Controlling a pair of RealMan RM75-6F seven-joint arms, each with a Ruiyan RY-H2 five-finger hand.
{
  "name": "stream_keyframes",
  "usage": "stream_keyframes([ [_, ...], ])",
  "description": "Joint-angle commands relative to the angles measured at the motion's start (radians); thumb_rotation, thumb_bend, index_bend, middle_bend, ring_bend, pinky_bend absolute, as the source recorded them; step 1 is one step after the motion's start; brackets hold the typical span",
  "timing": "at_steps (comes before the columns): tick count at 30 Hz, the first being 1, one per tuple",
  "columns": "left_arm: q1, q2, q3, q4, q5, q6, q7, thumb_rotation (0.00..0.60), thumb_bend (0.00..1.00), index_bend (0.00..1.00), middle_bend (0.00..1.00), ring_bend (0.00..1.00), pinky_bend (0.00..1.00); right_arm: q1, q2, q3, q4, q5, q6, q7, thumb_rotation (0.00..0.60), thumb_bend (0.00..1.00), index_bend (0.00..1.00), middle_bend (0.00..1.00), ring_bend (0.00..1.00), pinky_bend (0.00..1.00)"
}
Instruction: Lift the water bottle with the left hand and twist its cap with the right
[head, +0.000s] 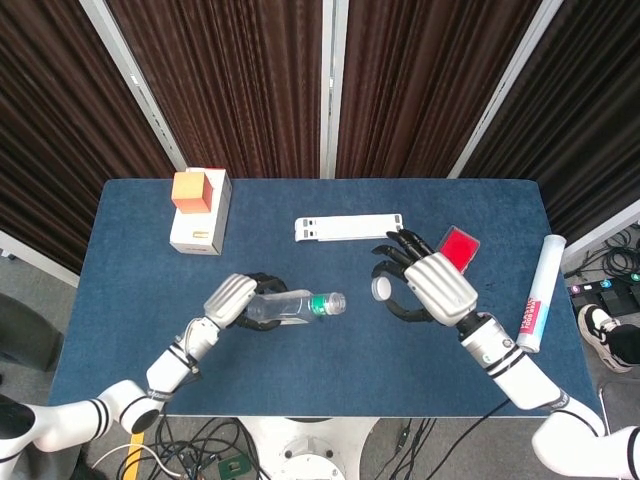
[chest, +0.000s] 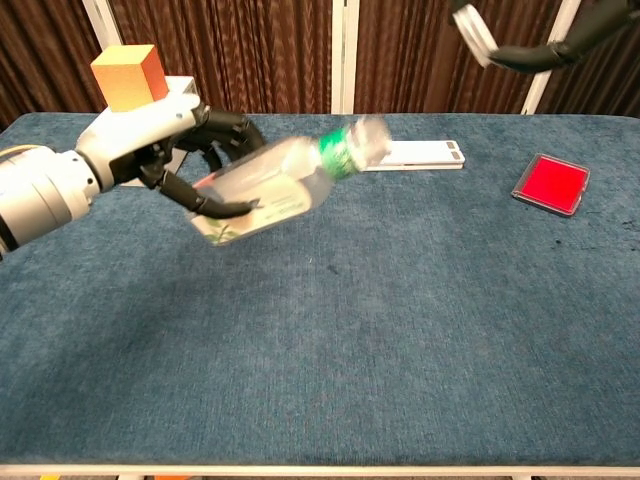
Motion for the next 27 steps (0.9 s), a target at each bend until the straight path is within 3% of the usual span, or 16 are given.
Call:
stream_keyframes([
  [1, 0.011, 0.006, 0.008, 0.045, -0.127, -0.111, 0.289, 0.600, 0.31, 0.46, 0.44, 0.36, 0.42, -0.010, 0.006, -0.019, 0.018, 0.013, -0.022, 0.012, 0.600, 0.35, 0.49, 0.17, 0.00, 0.00],
  [6, 0.013, 0.000, -0.007, 0.019, -0.215, -0.156, 0.449, 0.600, 0.25, 0.34, 0.35, 0.27, 0.33, -0.010, -0.008, -0.046, 0.063, 0.033, -0.070, 0.020, 0.600, 0.35, 0.50, 0.17, 0.00, 0.00],
  [10, 0.025, 0.009, -0.023, -0.021, -0.262, -0.145, 0.527, 0.600, 0.20, 0.18, 0.23, 0.14, 0.26, 0.001, -0.042, -0.065, 0.106, 0.050, -0.119, 0.009, 0.600, 0.35, 0.49, 0.17, 0.00, 0.00],
  [12, 0.034, 0.019, -0.026, -0.042, -0.272, -0.127, 0.554, 0.600, 0.19, 0.15, 0.20, 0.11, 0.24, 0.011, -0.066, -0.075, 0.136, 0.065, -0.154, 0.007, 0.600, 0.34, 0.49, 0.16, 0.00, 0.00],
  [18, 0.077, 0.090, -0.027, -0.133, -0.256, -0.051, 0.564, 0.600, 0.19, 0.11, 0.17, 0.09, 0.21, 0.046, -0.174, -0.095, 0.261, 0.097, -0.222, -0.065, 0.600, 0.33, 0.44, 0.14, 0.00, 0.00],
  [27, 0.181, 0.223, -0.024, -0.241, -0.195, 0.111, 0.481, 0.600, 0.18, 0.11, 0.17, 0.09, 0.21, 0.080, -0.356, -0.104, 0.456, 0.162, -0.262, -0.181, 0.600, 0.33, 0.35, 0.10, 0.00, 0.00],
])
